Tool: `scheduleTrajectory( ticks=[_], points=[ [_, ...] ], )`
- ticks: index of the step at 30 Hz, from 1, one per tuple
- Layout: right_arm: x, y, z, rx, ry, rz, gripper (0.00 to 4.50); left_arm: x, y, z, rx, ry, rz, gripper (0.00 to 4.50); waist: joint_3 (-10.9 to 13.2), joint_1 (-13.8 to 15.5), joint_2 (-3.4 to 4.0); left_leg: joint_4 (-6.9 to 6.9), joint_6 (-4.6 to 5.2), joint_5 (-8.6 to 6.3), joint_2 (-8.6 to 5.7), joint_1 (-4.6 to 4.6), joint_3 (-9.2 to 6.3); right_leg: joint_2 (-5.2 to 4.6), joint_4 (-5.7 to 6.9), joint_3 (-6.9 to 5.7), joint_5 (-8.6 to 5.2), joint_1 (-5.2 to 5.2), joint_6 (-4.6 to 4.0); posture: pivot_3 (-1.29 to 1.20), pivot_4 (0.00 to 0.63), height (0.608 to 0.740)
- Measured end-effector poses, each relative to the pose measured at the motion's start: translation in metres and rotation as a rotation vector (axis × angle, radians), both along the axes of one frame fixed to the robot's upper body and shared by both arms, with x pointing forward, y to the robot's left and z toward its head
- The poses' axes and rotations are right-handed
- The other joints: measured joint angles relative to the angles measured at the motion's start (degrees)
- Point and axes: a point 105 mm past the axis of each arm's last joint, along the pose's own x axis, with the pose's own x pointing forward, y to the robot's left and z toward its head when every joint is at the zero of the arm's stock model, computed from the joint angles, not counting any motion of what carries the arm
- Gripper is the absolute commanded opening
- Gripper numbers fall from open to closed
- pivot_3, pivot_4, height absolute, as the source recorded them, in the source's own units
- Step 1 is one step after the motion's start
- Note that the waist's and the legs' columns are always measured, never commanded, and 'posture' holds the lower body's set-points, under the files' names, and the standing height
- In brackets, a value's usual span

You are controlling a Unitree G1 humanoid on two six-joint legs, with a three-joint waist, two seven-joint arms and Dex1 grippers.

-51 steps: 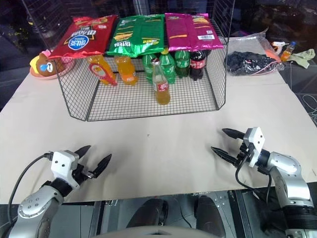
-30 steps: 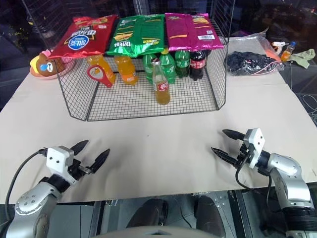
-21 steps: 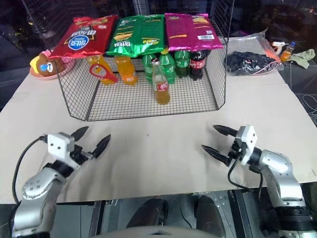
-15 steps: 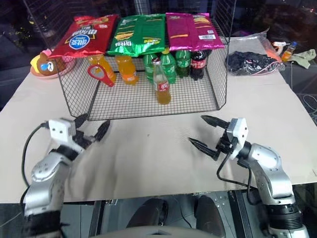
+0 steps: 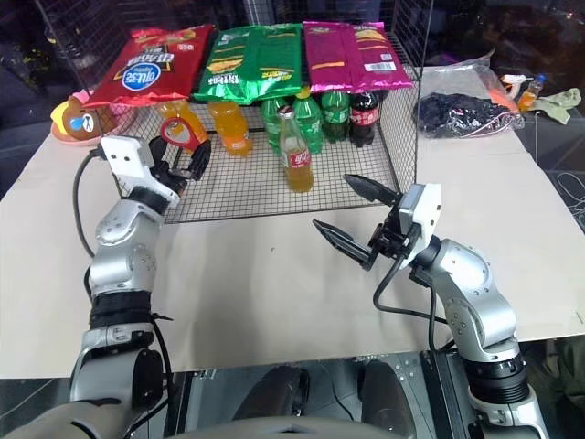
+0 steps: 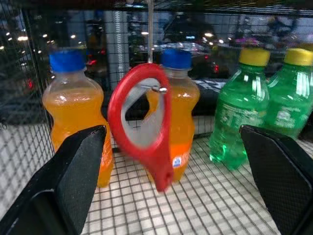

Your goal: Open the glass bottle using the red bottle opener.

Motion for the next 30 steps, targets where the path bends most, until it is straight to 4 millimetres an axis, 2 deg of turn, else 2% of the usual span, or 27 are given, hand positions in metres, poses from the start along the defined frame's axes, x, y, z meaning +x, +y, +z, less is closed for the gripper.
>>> scheduleTrajectory(
  ticks=[4,8,10,12,18,19,25,30],
  points=[
    [0.001,0.000,0.000,-0.001,0.000,-0.008,4.47,0.010,-0.007,0.002,-0.018,-0.016,0.002,4.50,0.0,-0.1,-0.04,0.13,-0.02,0.02,-0.01,-0.28,0.08,0.00,0.29,0.08,0.00,-0.37,0.00,0.00,0.150,0.740],
    [0.001,-0.002,-0.002,0.000,0.002,-0.030,4.47,0.013,-0.005,-0.002,-0.013,-0.018,0.025,4.50,0.0,-0.3,-0.04,0.38,-0.04,0.03,-0.01,-0.54,0.08,0.02,0.54,0.09,0.00,-0.60,0.00,0.00,0.150,0.740],
    [0.001,-0.003,-0.003,-0.001,0.003,-0.035,4.50,0.014,-0.003,-0.004,-0.019,-0.019,0.033,4.01,0.0,-0.2,-0.04,0.58,-0.04,0.03,-0.02,-0.61,0.04,0.02,0.63,0.05,0.00,-0.60,0.00,0.00,0.150,0.740],
    [0.001,-0.003,-0.005,-0.006,0.003,-0.040,4.50,0.014,-0.003,0.000,-0.023,-0.033,0.034,3.30,0.0,-0.1,-0.04,0.77,-0.04,0.03,-0.04,-0.64,0.02,0.01,0.72,0.05,0.01,-0.58,0.01,0.00,0.150,0.740],
    [0.003,-0.005,-0.006,-0.009,-0.001,-0.050,4.50,0.013,0.000,0.003,-0.048,-0.048,0.029,0.36,0.0,-0.1,-0.05,0.88,-0.03,0.03,-0.05,-0.63,-0.01,0.02,0.84,0.04,0.01,-0.57,0.02,0.00,0.150,0.740],
    [0.003,-0.005,-0.006,-0.009,-0.003,-0.051,4.50,0.013,0.002,0.003,-0.058,-0.051,0.032,0.05,0.0,-0.1,-0.05,0.88,-0.04,0.03,-0.05,-0.63,-0.01,0.02,0.83,0.03,0.01,-0.58,0.02,0.00,0.150,0.740],
    [0.006,-0.006,-0.010,-0.008,0.008,-0.058,4.50,0.010,0.002,-0.002,-0.114,-0.029,-0.005,0.05,0.0,-0.1,-0.06,0.88,-0.03,0.03,-0.06,-0.64,-0.01,0.00,0.82,0.04,0.01,-0.57,0.02,0.00,0.150,0.740],
    [0.006,-0.006,-0.010,-0.009,0.000,-0.059,4.50,0.001,-0.004,0.001,-0.265,-0.031,-0.112,0.05,0.0,0.0,-0.06,0.89,-0.03,0.03,-0.04,-0.65,-0.06,0.00,0.82,0.01,0.01,-0.56,0.02,0.00,0.150,0.740]
  ],
)
